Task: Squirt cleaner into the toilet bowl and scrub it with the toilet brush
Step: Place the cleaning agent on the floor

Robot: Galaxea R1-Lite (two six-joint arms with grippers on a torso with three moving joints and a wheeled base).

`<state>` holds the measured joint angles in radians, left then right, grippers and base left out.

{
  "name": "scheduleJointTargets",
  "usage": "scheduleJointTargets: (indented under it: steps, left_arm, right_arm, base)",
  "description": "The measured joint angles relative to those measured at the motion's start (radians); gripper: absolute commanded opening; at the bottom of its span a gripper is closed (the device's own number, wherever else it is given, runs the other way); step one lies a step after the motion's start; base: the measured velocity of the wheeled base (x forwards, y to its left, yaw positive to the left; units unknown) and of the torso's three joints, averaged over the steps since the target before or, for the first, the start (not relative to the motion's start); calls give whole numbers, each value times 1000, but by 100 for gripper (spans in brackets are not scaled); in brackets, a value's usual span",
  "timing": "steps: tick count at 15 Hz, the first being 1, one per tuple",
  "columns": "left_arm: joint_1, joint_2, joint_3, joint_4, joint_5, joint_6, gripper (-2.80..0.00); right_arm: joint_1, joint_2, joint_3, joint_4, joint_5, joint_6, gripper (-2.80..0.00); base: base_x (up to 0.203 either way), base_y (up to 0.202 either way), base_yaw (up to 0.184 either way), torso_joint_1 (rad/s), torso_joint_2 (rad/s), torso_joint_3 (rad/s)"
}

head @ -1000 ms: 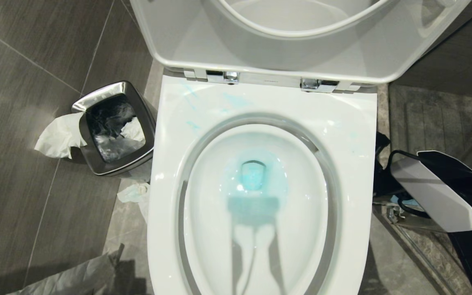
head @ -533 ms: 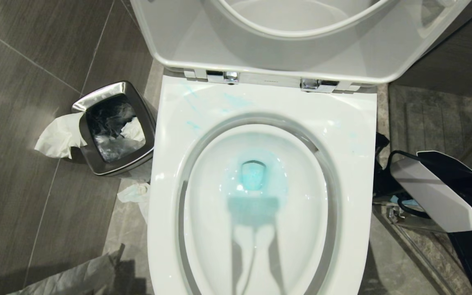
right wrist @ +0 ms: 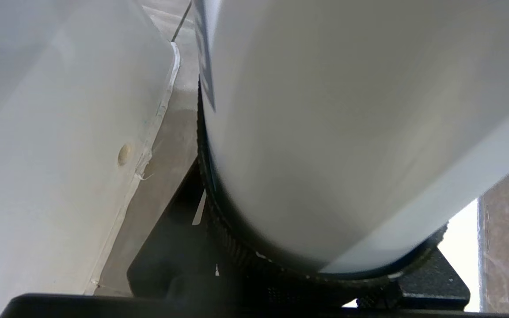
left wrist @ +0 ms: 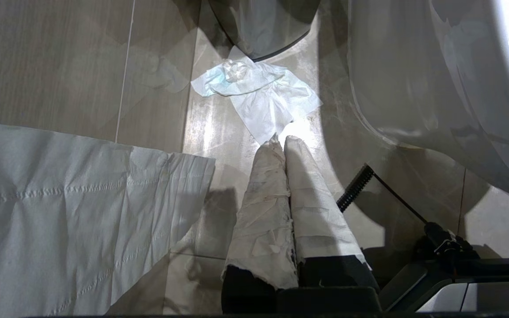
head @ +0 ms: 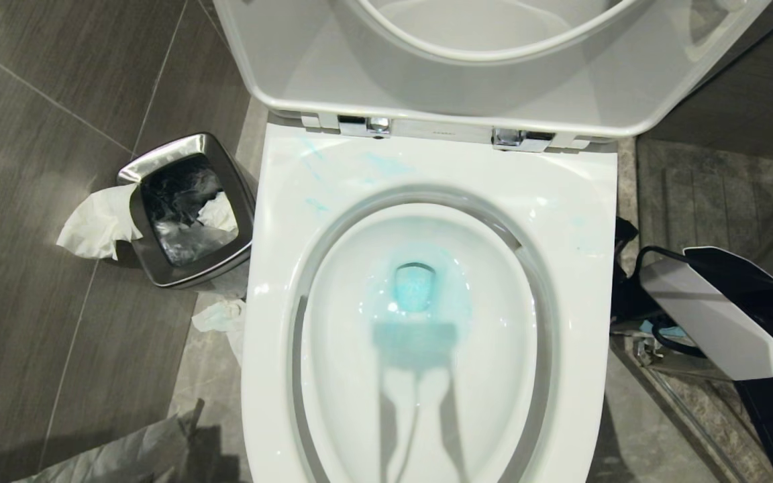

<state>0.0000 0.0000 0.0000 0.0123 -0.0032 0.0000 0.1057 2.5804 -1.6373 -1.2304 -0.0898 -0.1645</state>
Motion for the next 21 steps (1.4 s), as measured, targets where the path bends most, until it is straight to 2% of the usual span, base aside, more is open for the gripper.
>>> scheduleJointTargets:
  steps: [8, 9, 17, 21]
  left_arm:
    - [0, 0, 0, 0, 0, 0, -280]
    - [0, 0, 0, 0, 0, 0, -280]
    - [0, 0, 0, 0, 0, 0, -280]
    - [0, 0, 0, 0, 0, 0, -280]
  right_arm:
    - [2, -5, 35, -12, -9, 0, -280]
    - [2, -8, 39, -11, -11, 0, 0]
    - [1, -31, 44, 4, -13, -1, 0]
    - [2, -68, 117, -1, -13, 0, 0]
  base:
    - [0, 0, 0, 0, 0, 0]
    - [0, 0, 0, 0, 0, 0]
    - [0, 0, 0, 0, 0, 0]
    - [0, 0, 0, 0, 0, 0]
